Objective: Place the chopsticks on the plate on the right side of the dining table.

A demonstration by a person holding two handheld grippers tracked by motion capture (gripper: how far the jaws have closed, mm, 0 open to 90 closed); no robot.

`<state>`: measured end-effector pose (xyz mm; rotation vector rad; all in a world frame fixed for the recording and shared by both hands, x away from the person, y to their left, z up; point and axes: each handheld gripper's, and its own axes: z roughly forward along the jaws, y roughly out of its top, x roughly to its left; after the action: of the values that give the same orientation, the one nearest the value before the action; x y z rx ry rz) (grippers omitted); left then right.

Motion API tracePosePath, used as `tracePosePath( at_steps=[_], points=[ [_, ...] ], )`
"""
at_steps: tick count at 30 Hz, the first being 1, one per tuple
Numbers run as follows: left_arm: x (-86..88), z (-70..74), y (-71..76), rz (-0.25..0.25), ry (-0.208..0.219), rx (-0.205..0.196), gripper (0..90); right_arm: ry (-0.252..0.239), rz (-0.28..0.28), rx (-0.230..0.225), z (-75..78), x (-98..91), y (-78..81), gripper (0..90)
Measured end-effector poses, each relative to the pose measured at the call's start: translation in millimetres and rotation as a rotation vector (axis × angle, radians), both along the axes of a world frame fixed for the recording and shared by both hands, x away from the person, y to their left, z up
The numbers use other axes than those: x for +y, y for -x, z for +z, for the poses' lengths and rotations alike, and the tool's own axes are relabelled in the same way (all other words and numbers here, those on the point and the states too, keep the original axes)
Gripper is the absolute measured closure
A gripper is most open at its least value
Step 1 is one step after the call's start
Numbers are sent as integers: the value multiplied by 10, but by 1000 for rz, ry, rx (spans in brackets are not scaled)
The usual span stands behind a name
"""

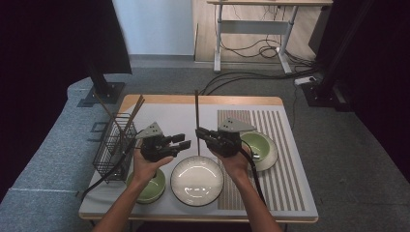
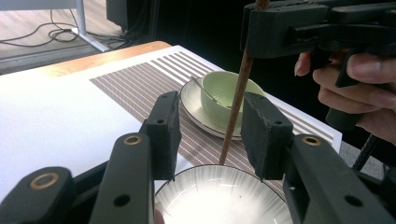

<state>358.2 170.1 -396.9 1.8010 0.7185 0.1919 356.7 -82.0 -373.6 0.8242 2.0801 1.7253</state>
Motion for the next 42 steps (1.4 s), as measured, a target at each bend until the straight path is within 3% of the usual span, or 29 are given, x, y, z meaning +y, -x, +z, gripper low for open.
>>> tracePosePath(
  at_steps=[28,42],
  points=[
    [-101,-101,-26,-28,-7,36,595,-21,47,-18,91,204,22,846],
    [-141,-145,-29,-50,-28,60,775,-29,52,-19,103,215,33,843]
  ],
)
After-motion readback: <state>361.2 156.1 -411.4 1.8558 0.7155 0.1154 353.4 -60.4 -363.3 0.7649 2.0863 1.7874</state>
